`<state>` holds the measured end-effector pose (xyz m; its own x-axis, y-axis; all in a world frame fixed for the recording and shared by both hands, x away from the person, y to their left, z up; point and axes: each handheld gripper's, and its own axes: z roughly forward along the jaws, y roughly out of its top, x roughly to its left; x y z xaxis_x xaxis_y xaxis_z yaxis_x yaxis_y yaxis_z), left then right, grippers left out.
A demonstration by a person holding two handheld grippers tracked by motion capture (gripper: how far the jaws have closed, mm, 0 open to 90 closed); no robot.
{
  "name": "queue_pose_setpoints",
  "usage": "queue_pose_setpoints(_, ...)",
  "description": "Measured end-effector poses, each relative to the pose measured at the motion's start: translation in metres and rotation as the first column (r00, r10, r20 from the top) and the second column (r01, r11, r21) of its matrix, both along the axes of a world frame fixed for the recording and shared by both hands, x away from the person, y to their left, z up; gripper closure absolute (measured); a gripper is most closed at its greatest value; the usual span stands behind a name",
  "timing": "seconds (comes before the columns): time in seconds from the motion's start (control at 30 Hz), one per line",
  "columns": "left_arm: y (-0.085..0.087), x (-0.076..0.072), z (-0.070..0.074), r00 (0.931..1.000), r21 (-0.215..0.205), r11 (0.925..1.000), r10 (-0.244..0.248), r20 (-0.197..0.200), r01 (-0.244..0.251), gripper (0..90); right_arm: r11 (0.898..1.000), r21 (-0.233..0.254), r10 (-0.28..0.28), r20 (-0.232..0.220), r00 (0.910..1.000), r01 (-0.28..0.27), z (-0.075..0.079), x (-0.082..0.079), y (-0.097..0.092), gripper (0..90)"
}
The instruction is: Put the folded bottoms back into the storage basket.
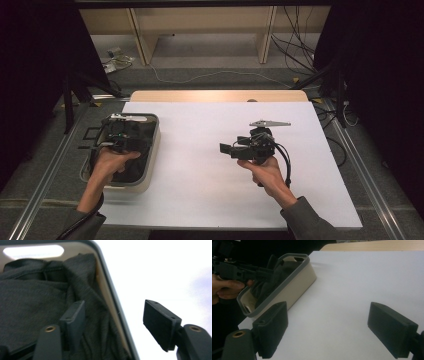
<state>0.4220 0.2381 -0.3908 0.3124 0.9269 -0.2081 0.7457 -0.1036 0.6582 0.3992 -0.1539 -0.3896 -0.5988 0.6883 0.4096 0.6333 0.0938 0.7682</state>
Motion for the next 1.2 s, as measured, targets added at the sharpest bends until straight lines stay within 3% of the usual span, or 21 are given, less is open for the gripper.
queue_pose_setpoints(0.77,-0.029,-0.007,0.005,0.9893,-0.068,0.9923,-0.096,0.110,0.104,19.2,0.999,0.033,-0.010,0.046,0.9989,0.008,0.003,-0.006,-0.009,17.3)
queue_pose_setpoints(1.0,-0.035,-0.011,0.005,0.9812,-0.109,0.9856,-0.112,0.157,0.130,16.5,0.999,0.050,-0.016,0.062,0.9980,0.013,0.002,-0.008,-0.013,16.8)
queue_pose_setpoints(1.2,-0.042,-0.015,0.005,0.9685,-0.139,0.9779,-0.124,0.216,0.156,15.9,0.999,0.049,-0.015,0.086,0.9962,0.011,0.002,-0.011,-0.015,16.4)
